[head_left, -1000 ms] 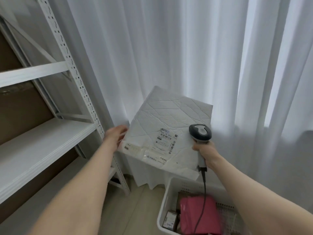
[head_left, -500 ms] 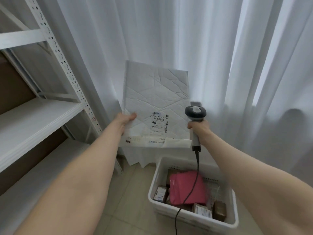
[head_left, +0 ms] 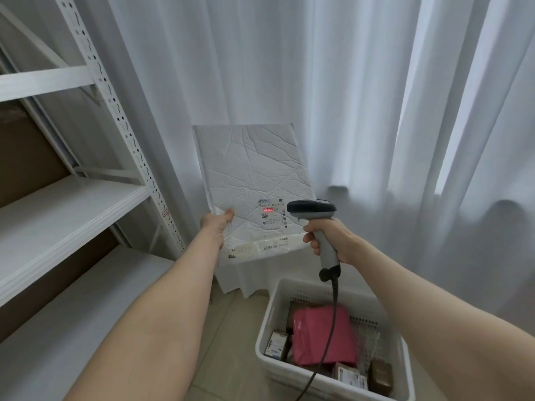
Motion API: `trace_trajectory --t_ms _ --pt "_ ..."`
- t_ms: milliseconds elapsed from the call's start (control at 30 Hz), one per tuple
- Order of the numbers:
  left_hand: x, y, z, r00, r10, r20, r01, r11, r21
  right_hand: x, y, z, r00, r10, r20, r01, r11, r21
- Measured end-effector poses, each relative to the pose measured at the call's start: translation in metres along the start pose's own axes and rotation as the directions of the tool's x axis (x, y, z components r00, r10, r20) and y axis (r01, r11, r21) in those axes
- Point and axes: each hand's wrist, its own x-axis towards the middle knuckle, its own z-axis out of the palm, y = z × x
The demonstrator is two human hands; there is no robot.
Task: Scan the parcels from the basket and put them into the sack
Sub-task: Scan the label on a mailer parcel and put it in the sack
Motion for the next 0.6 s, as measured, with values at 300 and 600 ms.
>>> trace_trajectory --t_ms 300,600 --pt "0.001 0.005 -0.008 0.999 0.030 -0.024 -0.030 1.000 0.008 -0.006 -0.010 0.014 0.999 0.031 -0.035 -0.032 0.999 -0.042" --pt "-0.001 0.002 -0.013 0.999 0.045 -0.017 -0.044 0.999 0.011 -0.009 -0.014 0.027 0.997 0.079 -0.020 -0.079 0.997 0.005"
